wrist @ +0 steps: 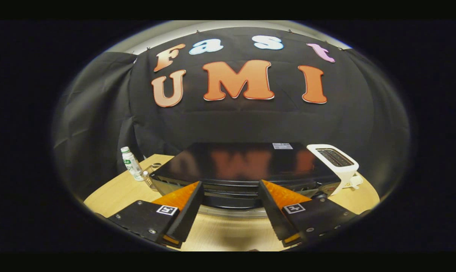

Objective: Open the toaster oven, put the food inside, and close the toaster oven door.

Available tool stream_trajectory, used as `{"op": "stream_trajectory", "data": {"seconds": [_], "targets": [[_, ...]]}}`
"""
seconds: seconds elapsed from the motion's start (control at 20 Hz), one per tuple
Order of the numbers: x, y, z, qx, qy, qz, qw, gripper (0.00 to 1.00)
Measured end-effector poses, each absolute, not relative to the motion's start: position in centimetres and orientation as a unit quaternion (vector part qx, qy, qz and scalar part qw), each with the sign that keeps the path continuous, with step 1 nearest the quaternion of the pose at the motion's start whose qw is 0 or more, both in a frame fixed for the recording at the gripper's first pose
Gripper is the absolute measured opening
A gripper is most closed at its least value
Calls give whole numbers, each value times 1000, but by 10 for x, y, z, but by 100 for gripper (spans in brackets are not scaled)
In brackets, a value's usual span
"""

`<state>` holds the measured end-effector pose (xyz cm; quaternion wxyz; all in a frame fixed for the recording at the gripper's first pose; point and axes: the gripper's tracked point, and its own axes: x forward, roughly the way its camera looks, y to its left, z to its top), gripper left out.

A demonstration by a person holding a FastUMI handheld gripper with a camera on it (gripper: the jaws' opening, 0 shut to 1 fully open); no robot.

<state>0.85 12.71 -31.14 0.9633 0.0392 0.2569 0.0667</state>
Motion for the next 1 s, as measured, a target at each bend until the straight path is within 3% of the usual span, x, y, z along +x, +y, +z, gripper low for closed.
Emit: {"op": "stream_trajectory", "data": {"seconds": [1.0], "targets": [[-130,169,-380,32,425,174,887,84]]}}
